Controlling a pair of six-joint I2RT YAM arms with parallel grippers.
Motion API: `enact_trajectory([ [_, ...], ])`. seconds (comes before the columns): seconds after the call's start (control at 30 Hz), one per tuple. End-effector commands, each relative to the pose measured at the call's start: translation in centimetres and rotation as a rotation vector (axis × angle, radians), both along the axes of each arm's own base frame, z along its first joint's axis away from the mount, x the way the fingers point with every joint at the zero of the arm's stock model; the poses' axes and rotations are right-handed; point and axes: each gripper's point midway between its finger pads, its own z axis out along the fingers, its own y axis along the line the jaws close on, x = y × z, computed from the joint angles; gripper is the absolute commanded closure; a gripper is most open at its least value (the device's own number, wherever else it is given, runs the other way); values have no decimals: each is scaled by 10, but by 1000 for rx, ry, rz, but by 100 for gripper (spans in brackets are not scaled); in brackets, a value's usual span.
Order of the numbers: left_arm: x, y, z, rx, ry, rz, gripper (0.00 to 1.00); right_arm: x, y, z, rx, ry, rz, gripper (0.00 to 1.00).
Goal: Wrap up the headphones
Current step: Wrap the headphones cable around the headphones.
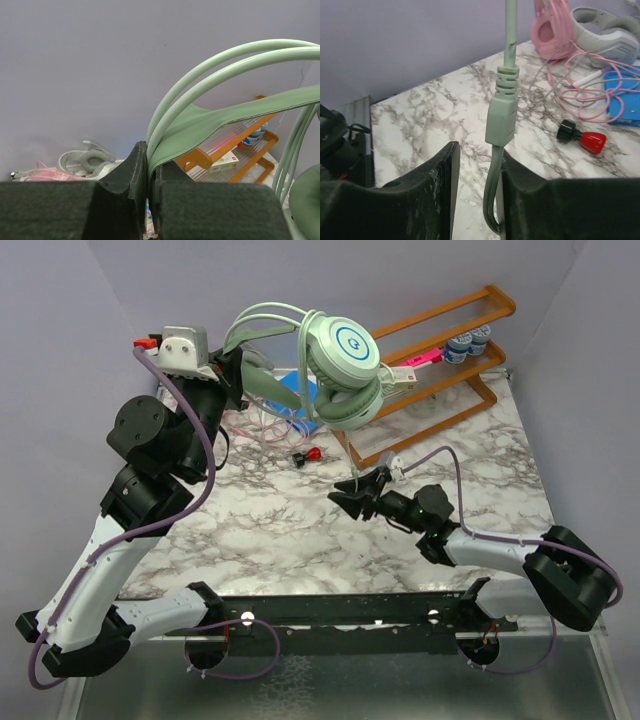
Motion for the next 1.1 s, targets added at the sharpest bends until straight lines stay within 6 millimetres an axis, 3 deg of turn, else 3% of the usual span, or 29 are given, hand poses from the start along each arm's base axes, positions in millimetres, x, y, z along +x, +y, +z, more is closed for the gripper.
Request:
enact_trajectory([
  [0.0,-18,8,39,-138,-95,-36,100,10,-11,-16,-68,24,-89,66],
  [0.27,-16,8,38,-137,-93,-32,100,12,-15,-16,-77,25,-113,71],
  [0.43,-13,8,37,-136,-90,-19,100,-2,-11,-9,-59,18,-35,99],
  [0.67,-6,10,31,-130,-73,20,100,-23,1,5,-30,29,100,99],
  [0.77,3,12,23,-118,-50,68,100,-42,10,8,-51,50,226,99],
  [0.87,15,22,11,-78,-23,175,100,-68,11,16,-45,60,360,99],
  [0.93,24,40,-1,-71,36,322,100,-84,9,21,-45,70,428,99],
  [1.07,36,53,-14,-50,94,471,100,-104,3,26,-88,90,491,99],
])
